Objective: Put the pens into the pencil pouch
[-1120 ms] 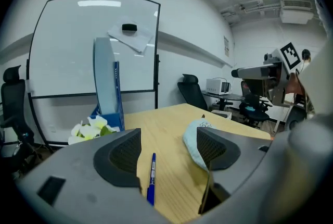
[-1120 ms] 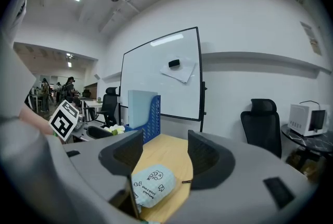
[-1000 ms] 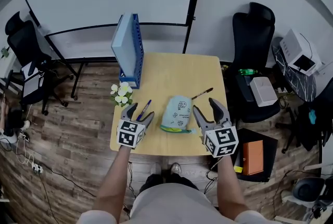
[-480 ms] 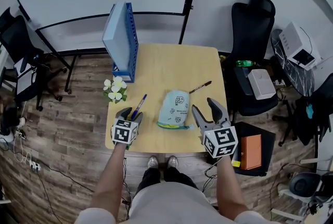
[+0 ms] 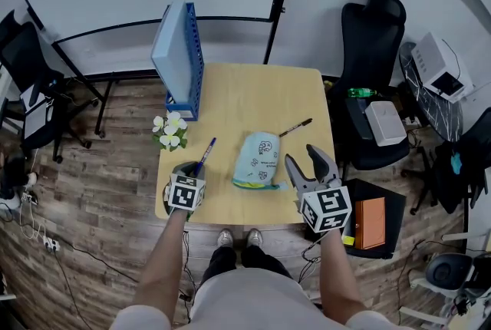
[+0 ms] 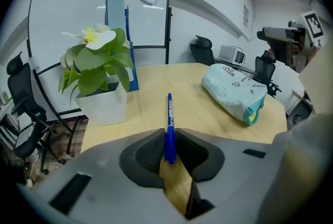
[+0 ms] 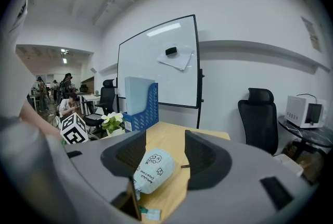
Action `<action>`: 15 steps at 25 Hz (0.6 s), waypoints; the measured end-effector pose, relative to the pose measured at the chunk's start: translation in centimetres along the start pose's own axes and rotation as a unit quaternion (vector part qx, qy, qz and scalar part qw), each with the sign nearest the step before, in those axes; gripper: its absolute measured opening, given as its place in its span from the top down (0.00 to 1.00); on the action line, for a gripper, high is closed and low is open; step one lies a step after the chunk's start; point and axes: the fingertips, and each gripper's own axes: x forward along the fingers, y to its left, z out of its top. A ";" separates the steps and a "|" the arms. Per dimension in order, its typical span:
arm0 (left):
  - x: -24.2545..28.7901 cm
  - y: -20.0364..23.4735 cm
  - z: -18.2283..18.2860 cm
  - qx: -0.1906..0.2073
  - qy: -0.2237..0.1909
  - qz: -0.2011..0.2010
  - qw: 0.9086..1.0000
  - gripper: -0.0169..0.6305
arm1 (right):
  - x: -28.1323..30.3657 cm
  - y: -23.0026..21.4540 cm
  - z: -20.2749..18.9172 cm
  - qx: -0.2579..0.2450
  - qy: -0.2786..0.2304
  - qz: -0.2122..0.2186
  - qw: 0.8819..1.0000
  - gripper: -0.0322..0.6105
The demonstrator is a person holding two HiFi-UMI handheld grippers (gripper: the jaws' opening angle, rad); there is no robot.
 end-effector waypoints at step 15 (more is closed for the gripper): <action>-5.6 -2.8 5.8 -0.005 -0.096 -0.020 0.995 0.88 | 0.5 1.3 -2.8 -0.021 0.034 0.028 0.999 0.59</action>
